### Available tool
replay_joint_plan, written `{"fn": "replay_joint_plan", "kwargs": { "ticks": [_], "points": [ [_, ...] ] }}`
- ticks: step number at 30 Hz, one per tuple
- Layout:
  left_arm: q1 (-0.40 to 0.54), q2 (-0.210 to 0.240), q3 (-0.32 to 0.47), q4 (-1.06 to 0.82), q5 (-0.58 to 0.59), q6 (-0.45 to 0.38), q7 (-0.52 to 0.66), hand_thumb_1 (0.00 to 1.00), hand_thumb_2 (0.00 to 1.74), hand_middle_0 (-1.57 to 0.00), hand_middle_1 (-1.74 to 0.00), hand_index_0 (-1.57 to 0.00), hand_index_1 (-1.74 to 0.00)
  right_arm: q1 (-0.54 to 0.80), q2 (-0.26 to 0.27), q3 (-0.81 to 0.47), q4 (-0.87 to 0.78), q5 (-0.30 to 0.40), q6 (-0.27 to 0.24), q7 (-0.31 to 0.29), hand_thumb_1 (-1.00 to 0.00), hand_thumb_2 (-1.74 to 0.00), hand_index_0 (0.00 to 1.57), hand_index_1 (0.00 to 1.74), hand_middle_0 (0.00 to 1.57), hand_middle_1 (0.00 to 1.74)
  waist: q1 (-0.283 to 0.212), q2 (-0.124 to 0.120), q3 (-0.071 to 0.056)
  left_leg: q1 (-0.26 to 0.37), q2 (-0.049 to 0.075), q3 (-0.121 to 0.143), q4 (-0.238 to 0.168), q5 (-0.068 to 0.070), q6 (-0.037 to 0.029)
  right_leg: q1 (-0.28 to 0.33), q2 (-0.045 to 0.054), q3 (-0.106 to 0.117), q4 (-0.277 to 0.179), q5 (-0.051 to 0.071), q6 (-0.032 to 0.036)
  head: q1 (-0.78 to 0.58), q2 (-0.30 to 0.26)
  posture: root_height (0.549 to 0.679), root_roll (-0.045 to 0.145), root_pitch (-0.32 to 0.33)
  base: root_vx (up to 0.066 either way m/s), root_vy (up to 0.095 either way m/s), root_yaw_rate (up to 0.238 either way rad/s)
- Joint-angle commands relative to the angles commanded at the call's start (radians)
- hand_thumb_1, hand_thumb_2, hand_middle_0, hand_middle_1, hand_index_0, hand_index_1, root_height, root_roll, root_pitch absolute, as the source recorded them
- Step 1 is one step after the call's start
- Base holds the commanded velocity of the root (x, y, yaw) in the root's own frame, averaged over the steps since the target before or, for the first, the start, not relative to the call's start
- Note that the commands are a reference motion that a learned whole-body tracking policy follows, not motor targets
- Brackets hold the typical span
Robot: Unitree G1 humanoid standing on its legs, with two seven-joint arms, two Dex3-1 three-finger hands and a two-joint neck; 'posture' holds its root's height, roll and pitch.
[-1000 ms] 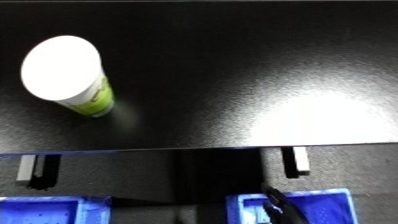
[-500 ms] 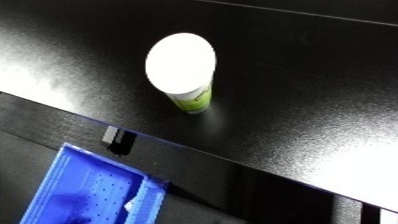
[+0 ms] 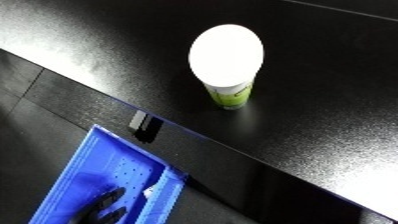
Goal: Pick up the object and place it into the box
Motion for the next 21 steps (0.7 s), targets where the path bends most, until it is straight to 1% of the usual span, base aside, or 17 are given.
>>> {"fn": "replay_joint_plan", "kwargs": {
  "ticks": [1,4,8,12,15,21],
  "points": [
    [0.000,0.007,-0.003,-0.022,-0.005,0.002,-0.001,0.00,0.00,0.00,0.00,0.00,0.00,0.004,0.000,-0.001,0.002,0.004,-0.001,0.000,0.00,0.00,0.00,0.00,0.00,0.00,0.003,0.000,0.000,0.000,0.000,-0.002,-0.001,0.000,-0.0005,0.002,-0.0013,-0.002,0.000,0.000,0.0009,-0.004,-0.017,0.608,0.036,0.011,0.002,-0.010,0.095],
    [0.001,0.034,-0.014,-0.088,-0.022,0.014,0.004,0.00,0.00,0.00,0.00,0.00,0.00,0.020,-0.001,-0.007,0.010,0.017,-0.007,0.006,0.00,0.00,0.00,0.00,0.00,0.00,0.011,0.002,0.000,0.003,-0.001,-0.006,-0.003,-0.001,-0.0003,0.009,-0.0068,-0.007,-0.001,-0.002,0.0034,-0.005,-0.037,0.608,0.034,0.009,0.015,-0.012,0.102],
    [0.008,0.072,-0.019,-0.165,-0.036,0.032,-0.003,0.00,0.00,0.00,0.00,0.00,0.00,0.040,-0.002,-0.018,0.031,0.029,-0.019,0.020,0.00,0.00,0.00,0.00,0.00,0.00,0.020,0.004,0.000,0.009,-0.002,-0.011,-0.005,-0.004,0.0018,0.018,-0.0129,-0.014,0.000,-0.004,0.0057,-0.010,-0.045,0.609,0.033,0.005,0.019,-0.007,0.082],
    [0.010,0.113,-0.028,-0.244,-0.041,0.056,-0.080,0.00,0.00,0.00,0.00,0.00,0.00,0.052,-0.004,-0.024,0.048,0.038,-0.030,0.031,0.00,0.00,0.00,0.00,0.00,0.00,0.026,0.006,0.000,0.015,-0.003,-0.015,-0.008,-0.006,0.0024,0.027,-0.0142,-0.016,-0.005,-0.004,0.0067,-0.006,-0.033,0.609,0.031,0.003,0.014,-0.001,0.046],
    [0.016,0.157,-0.035,-0.332,-0.062,0.105,-0.161,0.00,0.00,0.00,0.00,0.00,0.00,0.063,-0.010,-0.030,0.051,0.044,-0.033,0.036,0.00,0.00,0.00,0.00,0.00,0.00,0.029,0.009,0.000,0.016,-0.005,-0.018,-0.006,-0.009,0.0034,0.031,-0.0148,-0.018,-0.005,-0.005,0.0076,-0.002,-0.023,0.610,0.030,0.001,0.007,0.004,0.023],
    [0.023,0.272,-0.041,-0.573,-0.161,0.272,-0.332,0.00,0.00,0.00,0.00,0.00,0.00,0.092,-0.029,-0.040,0.041,0.064,-0.032,0.040,0.00,0.00,0.00,0.00,0.00,0.00,0.032,0.018,0.000,0.019,-0.009,-0.023,-0.008,-0.013,0.0039,0.041,-0.0170,-0.020,-0.010,-0.004,0.0100,0.016,0.017,0.611,0.030,-0.001,0.002,0.011,0.050]
  ]
}}
